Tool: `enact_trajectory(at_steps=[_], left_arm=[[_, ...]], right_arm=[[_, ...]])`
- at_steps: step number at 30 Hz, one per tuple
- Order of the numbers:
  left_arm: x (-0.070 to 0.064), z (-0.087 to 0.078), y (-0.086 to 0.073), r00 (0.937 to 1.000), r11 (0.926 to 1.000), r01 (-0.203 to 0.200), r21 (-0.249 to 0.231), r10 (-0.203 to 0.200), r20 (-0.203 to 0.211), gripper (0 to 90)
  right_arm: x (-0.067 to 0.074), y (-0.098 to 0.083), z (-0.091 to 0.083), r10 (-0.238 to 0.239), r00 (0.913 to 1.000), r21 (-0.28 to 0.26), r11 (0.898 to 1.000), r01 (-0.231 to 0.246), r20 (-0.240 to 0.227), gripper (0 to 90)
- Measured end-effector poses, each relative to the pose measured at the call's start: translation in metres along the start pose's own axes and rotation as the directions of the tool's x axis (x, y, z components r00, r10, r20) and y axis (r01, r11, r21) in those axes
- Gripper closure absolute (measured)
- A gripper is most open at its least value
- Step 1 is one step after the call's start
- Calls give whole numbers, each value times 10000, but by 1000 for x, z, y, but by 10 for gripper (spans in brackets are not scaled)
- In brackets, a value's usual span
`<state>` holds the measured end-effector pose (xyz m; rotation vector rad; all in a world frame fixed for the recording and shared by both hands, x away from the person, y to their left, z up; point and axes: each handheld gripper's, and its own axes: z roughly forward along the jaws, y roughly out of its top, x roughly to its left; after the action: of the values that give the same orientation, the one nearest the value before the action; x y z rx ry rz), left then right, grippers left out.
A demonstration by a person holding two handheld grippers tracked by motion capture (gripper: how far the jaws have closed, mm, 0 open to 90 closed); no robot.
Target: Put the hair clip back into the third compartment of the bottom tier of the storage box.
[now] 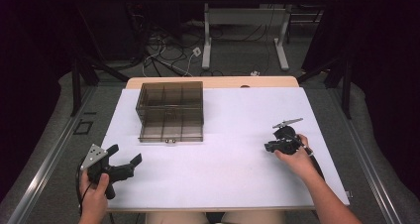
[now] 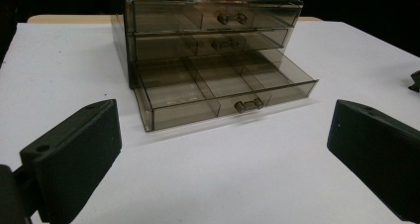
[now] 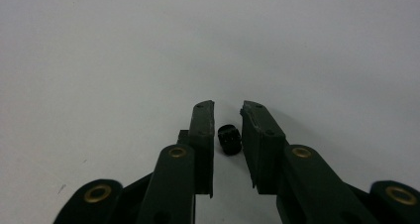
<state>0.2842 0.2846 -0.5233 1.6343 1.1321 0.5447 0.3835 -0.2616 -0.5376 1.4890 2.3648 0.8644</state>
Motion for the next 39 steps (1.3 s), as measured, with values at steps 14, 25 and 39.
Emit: enact_trajectory(at_steps=[14, 25, 39], left_arm=[[0, 0, 0, 10000, 10000, 4, -3, -4, 11, 4], [1, 0, 0, 10000, 10000, -11, -1, 11, 11, 4], [0, 0, 0, 10000, 10000, -5, 0, 5, 14, 4]], right_arm=[[0, 0, 4, -30, 9999, 163, 9999, 28, 114, 802], [0, 0, 3, 155, 9999, 151, 9998, -155, 41, 802], [0, 0, 1, 193, 9998, 16, 9998, -193, 40, 802]])
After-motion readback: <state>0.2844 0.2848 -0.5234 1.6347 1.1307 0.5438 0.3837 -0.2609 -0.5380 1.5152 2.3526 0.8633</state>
